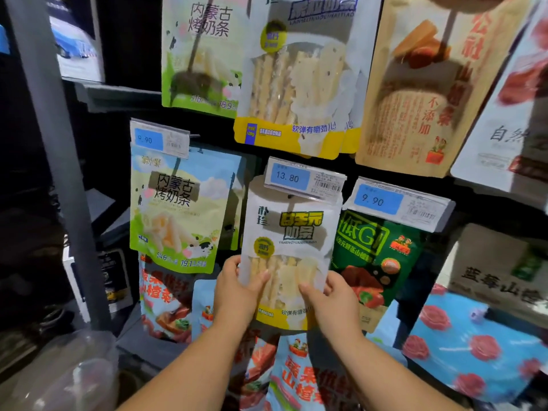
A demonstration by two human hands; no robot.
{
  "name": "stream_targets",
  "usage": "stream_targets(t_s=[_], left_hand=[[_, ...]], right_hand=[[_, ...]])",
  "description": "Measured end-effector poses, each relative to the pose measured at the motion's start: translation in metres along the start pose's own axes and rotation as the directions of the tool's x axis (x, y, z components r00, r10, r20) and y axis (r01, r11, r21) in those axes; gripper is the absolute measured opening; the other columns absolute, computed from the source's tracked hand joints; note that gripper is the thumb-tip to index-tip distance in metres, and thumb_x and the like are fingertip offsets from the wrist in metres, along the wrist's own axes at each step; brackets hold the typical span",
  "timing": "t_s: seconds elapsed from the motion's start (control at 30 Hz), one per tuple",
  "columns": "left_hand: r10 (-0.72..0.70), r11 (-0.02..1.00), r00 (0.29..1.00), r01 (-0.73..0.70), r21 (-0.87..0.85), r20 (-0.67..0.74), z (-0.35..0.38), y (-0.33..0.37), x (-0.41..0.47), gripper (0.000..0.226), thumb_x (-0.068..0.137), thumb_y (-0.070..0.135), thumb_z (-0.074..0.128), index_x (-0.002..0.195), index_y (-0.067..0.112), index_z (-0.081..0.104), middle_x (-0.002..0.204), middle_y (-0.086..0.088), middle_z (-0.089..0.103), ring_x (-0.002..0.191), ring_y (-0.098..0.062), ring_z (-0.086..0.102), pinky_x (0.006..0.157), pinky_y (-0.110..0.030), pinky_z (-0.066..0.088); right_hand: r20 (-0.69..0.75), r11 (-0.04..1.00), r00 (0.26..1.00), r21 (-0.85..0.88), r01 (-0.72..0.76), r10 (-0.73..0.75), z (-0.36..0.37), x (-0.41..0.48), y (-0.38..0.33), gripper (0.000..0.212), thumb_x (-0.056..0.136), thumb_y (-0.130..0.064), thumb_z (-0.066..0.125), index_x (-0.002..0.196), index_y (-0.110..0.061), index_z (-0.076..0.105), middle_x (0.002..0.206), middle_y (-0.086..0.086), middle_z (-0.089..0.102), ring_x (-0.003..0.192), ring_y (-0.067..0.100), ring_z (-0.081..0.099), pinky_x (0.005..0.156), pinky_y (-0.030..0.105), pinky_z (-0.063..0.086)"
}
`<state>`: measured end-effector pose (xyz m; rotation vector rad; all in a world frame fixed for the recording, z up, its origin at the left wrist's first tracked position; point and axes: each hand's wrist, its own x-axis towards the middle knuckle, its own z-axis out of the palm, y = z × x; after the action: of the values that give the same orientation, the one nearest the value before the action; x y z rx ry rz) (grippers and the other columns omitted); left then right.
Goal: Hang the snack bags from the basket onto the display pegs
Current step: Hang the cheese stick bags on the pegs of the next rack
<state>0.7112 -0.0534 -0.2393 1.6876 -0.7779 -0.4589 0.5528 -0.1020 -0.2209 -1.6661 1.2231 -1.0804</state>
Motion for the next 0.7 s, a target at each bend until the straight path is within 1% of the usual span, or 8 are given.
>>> stream_targets(t_s=[0.13, 0.23, 0.3, 0.37, 0.4, 0.53, 0.63, 0.7], left_hand=[[0.010, 1.000, 1.000, -0.010, -0.004, -0.009, 0.012, 0.010, 0.007, 0.055, 0.087, 0.036, 0.070, 0.134, 0.017, 0.048, 0.130, -0.009, 0.046, 0.117, -0.028, 0.049, 0.089, -0.031, 0.039], [-0.008, 1.000, 1.000, 0.007, -0.023, -0.026, 0.018, 0.015, 0.014, 0.056, 0.088, 0.036, 0.068, 0.136, 0.017, 0.046, 0.137, -0.011, 0.039, 0.121, -0.028, 0.044, 0.090, -0.029, 0.035], [-0.009, 1.000, 1.000, 0.008, -0.028, -0.027, 0.022, 0.013, 0.020, 0.059, 0.088, 0.036, 0.068, 0.139, 0.018, 0.044, 0.140, -0.011, 0.038, 0.124, -0.029, 0.042, 0.096, -0.032, 0.036], [-0.007, 0.999, 1.000, 0.007, -0.037, -0.017, 0.025, 0.011, 0.027, 0.062, 0.088, 0.036, 0.069, 0.141, 0.018, 0.043, 0.142, -0.011, 0.039, 0.128, -0.030, 0.041, 0.101, -0.036, 0.036], [-0.007, 0.999, 1.000, 0.007, -0.040, -0.014, 0.027, 0.009, 0.031, 0.063, 0.088, 0.035, 0.069, 0.141, 0.018, 0.042, 0.142, -0.012, 0.039, 0.129, -0.030, 0.040, 0.103, -0.038, 0.036], [0.019, 0.998, 1.000, -0.019, -0.063, 0.007, 0.028, 0.012, 0.038, 0.065, 0.091, 0.029, 0.066, 0.147, 0.017, 0.036, 0.148, -0.013, 0.037, 0.134, -0.032, 0.037, 0.106, -0.040, 0.034], [0.031, 0.996, 0.999, -0.032, -0.087, -0.017, 0.027, 0.015, 0.035, 0.065, 0.092, 0.026, 0.065, 0.149, 0.018, 0.034, 0.150, -0.013, 0.036, 0.136, -0.031, 0.036, 0.107, -0.039, 0.033], [0.045, 0.995, 0.997, -0.050, -0.092, -0.056, 0.025, 0.016, 0.030, 0.066, 0.091, 0.027, 0.067, 0.148, 0.018, 0.035, 0.149, -0.014, 0.038, 0.135, -0.031, 0.036, 0.106, -0.040, 0.034]], right_hand=[[-0.050, 0.999, 0.999, -0.044, -0.011, 0.009, 0.001, 0.009, -0.001, 0.020, 0.085, -0.017, 0.076, 0.081, -0.030, 0.061, 0.085, -0.013, 0.070, 0.084, 0.008, 0.068, 0.073, 0.032, 0.057], [-0.068, 0.991, 0.997, -0.132, -0.029, 0.020, 0.002, 0.018, -0.004, 0.023, 0.086, -0.024, 0.076, 0.076, -0.030, 0.056, 0.078, -0.014, 0.064, 0.075, 0.004, 0.062, 0.061, 0.023, 0.047], [-0.093, 0.986, 0.995, -0.158, -0.055, 0.041, 0.005, 0.024, -0.003, 0.022, 0.085, -0.027, 0.076, 0.074, -0.023, 0.057, 0.072, -0.008, 0.062, 0.067, 0.005, 0.058, 0.055, 0.022, 0.042], [-0.109, 0.978, 0.992, -0.194, -0.078, 0.057, 0.008, 0.029, -0.002, 0.023, 0.085, -0.031, 0.075, 0.080, -0.012, 0.062, 0.074, -0.001, 0.063, 0.069, 0.014, 0.059, 0.057, 0.028, 0.044], [-0.113, 0.974, 0.991, -0.207, -0.089, 0.066, 0.009, 0.031, -0.002, 0.025, 0.086, -0.032, 0.075, 0.083, -0.011, 0.063, 0.075, -0.001, 0.063, 0.070, 0.015, 0.059, 0.056, 0.027, 0.043], [-0.101, 0.971, 0.992, -0.219, -0.099, 0.079, 0.014, 0.036, -0.003, 0.024, 0.088, -0.035, 0.073, 0.086, -0.014, 0.060, 0.075, -0.002, 0.062, 0.069, 0.015, 0.056, 0.051, 0.021, 0.035], [-0.095, 0.968, 0.993, -0.231, -0.096, 0.076, 0.018, 0.034, -0.006, 0.020, 0.089, -0.035, 0.071, 0.085, -0.019, 0.058, 0.072, -0.009, 0.058, 0.069, 0.010, 0.058, 0.050, 0.014, 0.033], [-0.106, 0.959, 0.992, -0.266, -0.101, 0.075, 0.019, 0.029, -0.008, 0.029, 0.089, -0.036, 0.070, 0.078, -0.018, 0.051, 0.066, -0.008, 0.048, 0.060, 0.007, 0.046, 0.047, 0.016, 0.030]])
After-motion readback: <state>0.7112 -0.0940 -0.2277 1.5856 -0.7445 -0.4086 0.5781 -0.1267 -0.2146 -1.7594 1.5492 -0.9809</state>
